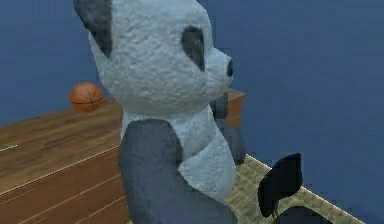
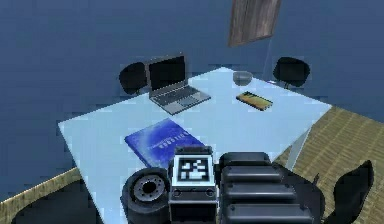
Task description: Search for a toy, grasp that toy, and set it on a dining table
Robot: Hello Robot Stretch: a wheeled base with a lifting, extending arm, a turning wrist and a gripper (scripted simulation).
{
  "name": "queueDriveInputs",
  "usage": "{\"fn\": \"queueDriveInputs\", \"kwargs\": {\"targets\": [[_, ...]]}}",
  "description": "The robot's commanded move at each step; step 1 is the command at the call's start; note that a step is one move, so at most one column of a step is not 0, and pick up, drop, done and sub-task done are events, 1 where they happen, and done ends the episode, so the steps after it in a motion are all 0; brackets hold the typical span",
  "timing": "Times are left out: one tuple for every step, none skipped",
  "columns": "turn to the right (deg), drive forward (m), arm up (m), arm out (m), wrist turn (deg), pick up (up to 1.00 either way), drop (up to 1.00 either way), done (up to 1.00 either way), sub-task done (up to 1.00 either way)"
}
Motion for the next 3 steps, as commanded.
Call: {"fn": "queueDriveInputs", "kwargs": {"targets": [[-3.0,0.0,0.0,0.0,0.0,0.0,0.0,0.0,0.0],[0.0,0.0,0.0,0.48,0.0,0.0,0.0,0.0,0.0],[0.0,0.0,0.0,0.0,45.0,0.0,0.0,0.0,0.0]]}}
